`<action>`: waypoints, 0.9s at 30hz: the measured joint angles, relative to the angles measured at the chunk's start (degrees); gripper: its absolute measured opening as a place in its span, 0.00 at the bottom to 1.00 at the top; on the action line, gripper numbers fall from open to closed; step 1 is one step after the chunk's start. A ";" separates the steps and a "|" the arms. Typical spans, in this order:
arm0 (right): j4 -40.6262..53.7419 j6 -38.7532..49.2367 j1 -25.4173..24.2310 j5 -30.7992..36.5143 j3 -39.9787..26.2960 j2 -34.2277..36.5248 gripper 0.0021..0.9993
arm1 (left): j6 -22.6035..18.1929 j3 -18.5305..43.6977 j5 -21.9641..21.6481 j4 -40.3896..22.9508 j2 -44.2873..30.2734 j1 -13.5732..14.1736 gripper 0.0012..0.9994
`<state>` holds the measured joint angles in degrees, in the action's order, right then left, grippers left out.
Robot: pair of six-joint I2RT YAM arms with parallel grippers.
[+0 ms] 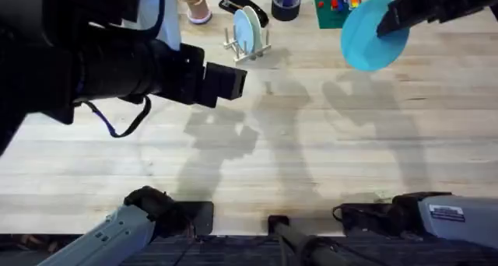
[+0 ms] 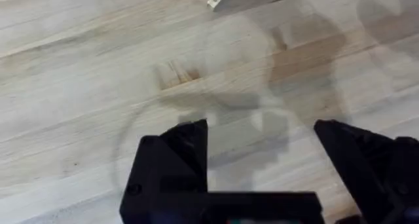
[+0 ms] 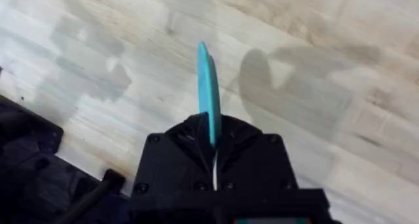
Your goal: Pick up the plates from the table one by one and place each into a slot on the dish rack.
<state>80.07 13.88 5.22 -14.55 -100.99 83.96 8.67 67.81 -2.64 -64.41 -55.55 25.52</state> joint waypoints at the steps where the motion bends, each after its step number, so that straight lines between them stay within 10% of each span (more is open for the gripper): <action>1: -0.52 0.20 0.45 0.01 0.00 0.00 0.03 | 0.00 0.00 0.01 0.10 0.00 0.00 1.00; 27: -16.22 1.14 10.76 6.49 -7.74 3.35 0.03 | -0.10 0.00 -0.01 0.31 0.00 0.00 1.00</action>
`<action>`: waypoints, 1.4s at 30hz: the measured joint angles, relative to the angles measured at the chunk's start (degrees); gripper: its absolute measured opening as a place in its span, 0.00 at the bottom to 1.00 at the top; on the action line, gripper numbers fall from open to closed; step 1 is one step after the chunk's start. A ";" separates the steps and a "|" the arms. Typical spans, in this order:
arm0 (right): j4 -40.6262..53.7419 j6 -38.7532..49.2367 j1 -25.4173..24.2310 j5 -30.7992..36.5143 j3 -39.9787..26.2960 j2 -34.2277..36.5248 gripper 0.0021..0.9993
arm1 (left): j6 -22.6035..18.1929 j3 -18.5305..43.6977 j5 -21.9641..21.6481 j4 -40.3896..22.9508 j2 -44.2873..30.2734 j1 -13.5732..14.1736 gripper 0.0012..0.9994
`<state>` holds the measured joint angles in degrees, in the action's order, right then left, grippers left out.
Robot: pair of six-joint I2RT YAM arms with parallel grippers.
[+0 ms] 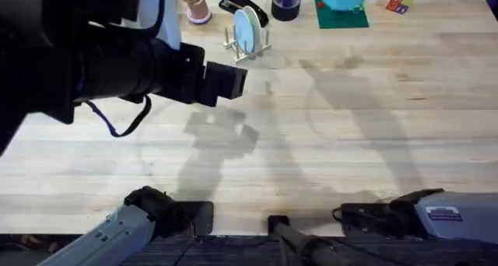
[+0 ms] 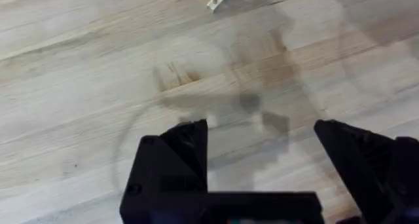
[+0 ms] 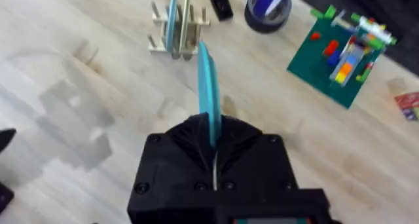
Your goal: Pick up the plates from the table one by one and place each into a slot on the dish rack.
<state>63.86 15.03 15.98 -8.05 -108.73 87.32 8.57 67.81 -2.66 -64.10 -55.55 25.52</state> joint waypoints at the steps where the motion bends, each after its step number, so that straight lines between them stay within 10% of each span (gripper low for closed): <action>1: 0.34 0.00 0.45 0.42 -1.65 0.87 0.03 | -0.01 0.00 0.00 0.00 0.00 0.00 0.99; 13: 0.20 -0.71 6.19 2.22 -15.00 12.59 0.03 | -0.01 0.00 0.00 0.00 0.00 0.00 1.00; 42: -4.09 -3.95 8.40 4.58 -15.40 20.06 0.03 | -0.01 0.00 -0.01 0.00 0.00 0.00 0.99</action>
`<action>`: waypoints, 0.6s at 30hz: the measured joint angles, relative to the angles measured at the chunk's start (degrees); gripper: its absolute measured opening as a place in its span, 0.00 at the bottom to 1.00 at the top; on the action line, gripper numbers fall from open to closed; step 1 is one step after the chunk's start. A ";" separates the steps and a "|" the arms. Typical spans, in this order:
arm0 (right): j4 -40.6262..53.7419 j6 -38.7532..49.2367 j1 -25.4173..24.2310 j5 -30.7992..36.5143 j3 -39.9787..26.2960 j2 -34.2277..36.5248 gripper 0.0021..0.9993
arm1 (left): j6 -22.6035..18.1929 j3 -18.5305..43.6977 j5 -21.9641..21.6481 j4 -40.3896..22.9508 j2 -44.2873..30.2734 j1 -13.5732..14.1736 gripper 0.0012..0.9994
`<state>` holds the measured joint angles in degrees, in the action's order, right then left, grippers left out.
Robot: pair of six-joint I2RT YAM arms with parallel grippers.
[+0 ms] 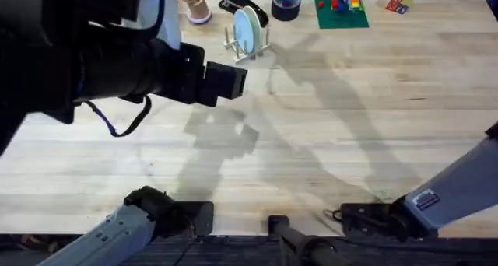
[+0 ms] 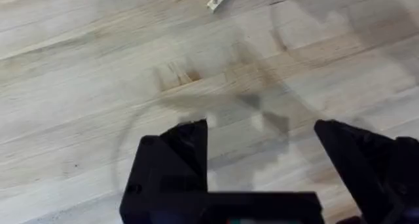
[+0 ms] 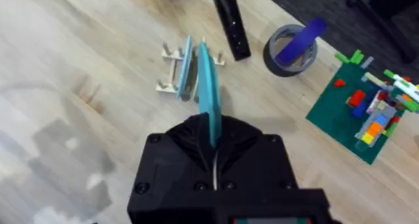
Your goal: Pick up the plates from the table one by one and place each into a slot on the dish rack.
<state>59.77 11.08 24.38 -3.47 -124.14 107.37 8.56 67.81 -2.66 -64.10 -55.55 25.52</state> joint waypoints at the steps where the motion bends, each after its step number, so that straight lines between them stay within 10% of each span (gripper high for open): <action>1: -0.34 -0.23 0.00 0.38 0.00 0.00 0.03 | 0.00 0.00 0.01 0.00 0.00 0.00 1.00; 18: -4.14 -5.29 -0.02 1.34 -0.13 1.48 0.03 | 0.00 0.00 -0.02 0.00 0.00 0.00 1.00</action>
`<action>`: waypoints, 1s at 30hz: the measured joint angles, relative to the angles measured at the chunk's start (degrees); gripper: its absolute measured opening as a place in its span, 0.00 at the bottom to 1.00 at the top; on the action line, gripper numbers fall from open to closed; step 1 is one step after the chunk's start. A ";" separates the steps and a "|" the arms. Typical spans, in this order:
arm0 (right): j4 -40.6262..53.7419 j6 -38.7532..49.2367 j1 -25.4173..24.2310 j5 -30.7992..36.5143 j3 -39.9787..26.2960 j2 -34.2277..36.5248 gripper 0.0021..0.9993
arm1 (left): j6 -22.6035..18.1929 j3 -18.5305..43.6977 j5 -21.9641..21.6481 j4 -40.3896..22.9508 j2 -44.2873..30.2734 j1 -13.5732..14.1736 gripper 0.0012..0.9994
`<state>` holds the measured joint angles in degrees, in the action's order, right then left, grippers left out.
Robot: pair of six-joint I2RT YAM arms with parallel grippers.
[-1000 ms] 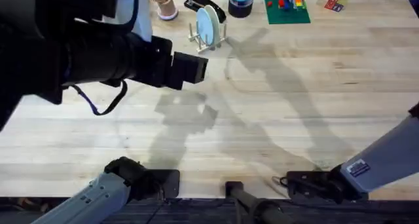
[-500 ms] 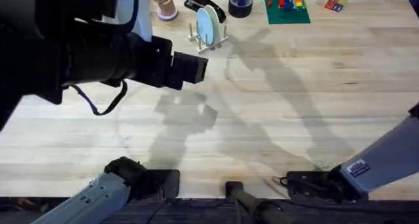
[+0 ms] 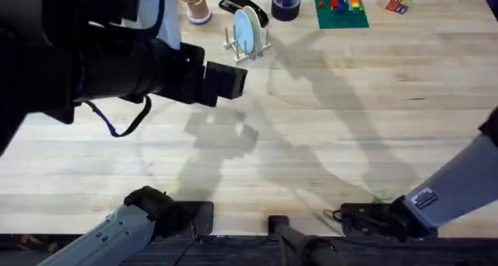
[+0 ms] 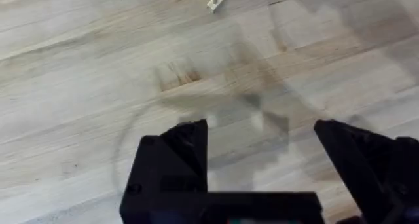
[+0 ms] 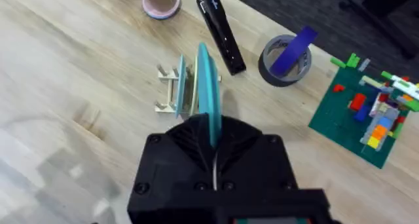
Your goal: Pick up the plates from the table one by one and place each into a slot on the dish rack.
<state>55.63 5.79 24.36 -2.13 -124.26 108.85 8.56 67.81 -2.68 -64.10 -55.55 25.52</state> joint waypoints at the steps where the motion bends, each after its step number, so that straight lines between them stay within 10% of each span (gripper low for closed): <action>1: -0.13 -0.16 0.00 0.02 -0.01 0.38 0.03 | 0.00 0.00 0.00 0.00 0.00 0.00 1.00; 30: -5.55 -1.13 0.00 0.02 -0.20 10.34 0.03 | 0.00 0.00 0.00 -0.02 0.00 0.00 0.99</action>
<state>50.08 4.67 24.36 -2.11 -124.46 119.19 8.56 67.81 -2.68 -64.12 -55.55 25.52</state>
